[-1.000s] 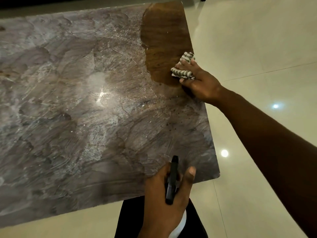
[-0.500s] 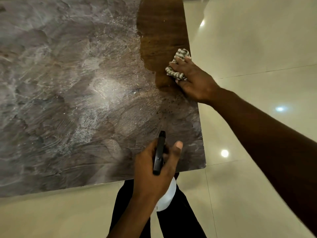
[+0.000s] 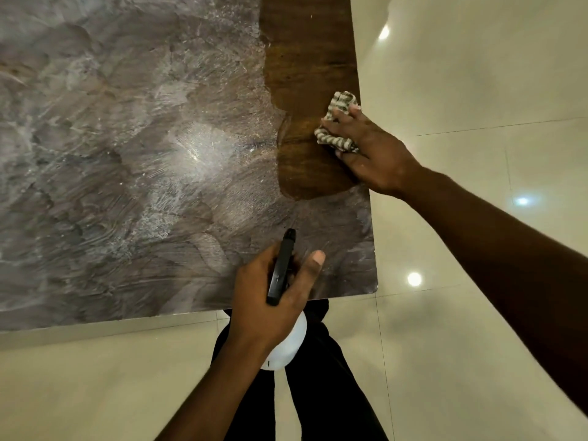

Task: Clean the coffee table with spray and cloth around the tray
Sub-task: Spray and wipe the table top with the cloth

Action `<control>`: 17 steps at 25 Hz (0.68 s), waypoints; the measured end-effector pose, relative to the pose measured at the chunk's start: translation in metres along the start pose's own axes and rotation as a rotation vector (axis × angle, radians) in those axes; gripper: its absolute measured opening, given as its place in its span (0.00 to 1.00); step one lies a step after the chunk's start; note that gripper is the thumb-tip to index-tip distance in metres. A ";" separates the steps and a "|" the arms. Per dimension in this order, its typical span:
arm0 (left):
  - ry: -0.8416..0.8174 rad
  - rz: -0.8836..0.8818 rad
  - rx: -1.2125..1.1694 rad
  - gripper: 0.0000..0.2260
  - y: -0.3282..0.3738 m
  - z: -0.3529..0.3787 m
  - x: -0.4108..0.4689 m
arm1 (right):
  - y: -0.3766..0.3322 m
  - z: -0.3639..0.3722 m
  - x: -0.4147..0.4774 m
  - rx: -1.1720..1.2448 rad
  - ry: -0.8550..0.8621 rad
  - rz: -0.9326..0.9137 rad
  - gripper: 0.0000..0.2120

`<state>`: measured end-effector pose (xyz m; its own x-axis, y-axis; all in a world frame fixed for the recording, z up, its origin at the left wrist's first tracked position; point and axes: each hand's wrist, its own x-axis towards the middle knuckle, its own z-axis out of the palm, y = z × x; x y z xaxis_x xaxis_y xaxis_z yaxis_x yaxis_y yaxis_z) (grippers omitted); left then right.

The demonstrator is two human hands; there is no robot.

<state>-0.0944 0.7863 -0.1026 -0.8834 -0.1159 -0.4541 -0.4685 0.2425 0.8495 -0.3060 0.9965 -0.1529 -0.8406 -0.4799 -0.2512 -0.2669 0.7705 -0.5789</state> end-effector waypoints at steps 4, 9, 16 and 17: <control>0.058 0.043 0.066 0.24 -0.002 0.000 -0.010 | -0.027 0.042 -0.033 -0.112 -0.189 -0.258 0.32; 0.037 -0.057 -0.004 0.22 -0.010 -0.009 -0.013 | 0.005 0.015 -0.085 -0.192 -0.306 -0.393 0.31; 0.035 -0.037 0.018 0.19 -0.011 -0.005 -0.022 | -0.036 0.050 -0.050 -0.051 0.000 -0.014 0.31; 0.055 -0.025 0.027 0.20 -0.012 -0.004 -0.022 | -0.044 0.061 -0.062 -0.080 -0.064 -0.121 0.33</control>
<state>-0.0695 0.7819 -0.1016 -0.8709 -0.1748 -0.4594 -0.4910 0.2646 0.8300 -0.2135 0.9666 -0.1597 -0.7687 -0.5953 -0.2340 -0.4034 0.7350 -0.5450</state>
